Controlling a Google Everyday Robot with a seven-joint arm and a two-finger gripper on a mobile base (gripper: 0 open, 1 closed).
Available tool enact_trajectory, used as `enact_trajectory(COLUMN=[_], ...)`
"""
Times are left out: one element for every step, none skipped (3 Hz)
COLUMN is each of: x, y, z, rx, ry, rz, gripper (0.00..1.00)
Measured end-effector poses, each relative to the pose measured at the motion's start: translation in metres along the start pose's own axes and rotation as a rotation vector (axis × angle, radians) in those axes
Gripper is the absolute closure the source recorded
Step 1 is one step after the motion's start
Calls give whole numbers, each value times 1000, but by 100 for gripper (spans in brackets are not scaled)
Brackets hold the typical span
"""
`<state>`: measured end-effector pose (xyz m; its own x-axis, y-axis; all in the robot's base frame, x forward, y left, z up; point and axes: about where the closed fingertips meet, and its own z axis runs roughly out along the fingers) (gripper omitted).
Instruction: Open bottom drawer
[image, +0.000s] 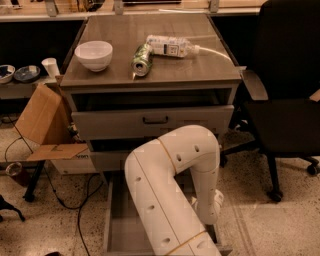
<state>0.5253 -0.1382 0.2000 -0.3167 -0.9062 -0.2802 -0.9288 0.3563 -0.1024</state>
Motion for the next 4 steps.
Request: enact_trajectory(x=[1,14,-7,-54], y=[0,-3,-26,-38], z=[-1,-23,-78,-131], rx=[4,60,182,300], ry=[1,20,42,77], rz=[1,14,-98,-203], gripper=[0,0,0,0])
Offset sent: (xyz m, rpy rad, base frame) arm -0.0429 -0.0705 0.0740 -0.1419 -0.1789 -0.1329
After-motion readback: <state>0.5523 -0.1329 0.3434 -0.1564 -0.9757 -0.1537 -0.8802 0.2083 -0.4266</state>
